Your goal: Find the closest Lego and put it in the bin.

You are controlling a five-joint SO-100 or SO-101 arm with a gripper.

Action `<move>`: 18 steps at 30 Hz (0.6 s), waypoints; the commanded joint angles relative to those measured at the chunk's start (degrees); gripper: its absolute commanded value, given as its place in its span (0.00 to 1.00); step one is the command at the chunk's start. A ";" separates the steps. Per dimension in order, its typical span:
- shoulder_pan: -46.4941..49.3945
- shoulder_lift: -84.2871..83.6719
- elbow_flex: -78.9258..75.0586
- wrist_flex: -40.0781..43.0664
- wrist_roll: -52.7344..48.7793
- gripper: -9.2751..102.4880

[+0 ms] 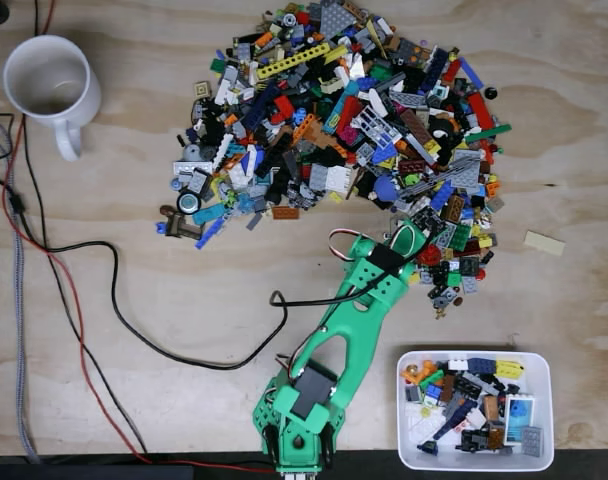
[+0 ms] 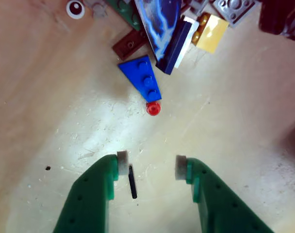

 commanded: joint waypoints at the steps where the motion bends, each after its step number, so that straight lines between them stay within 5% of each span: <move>1: 0.97 -1.93 -2.90 -1.58 -0.26 0.22; 18: -1.93 -12.57 -7.12 -7.82 6.24 0.21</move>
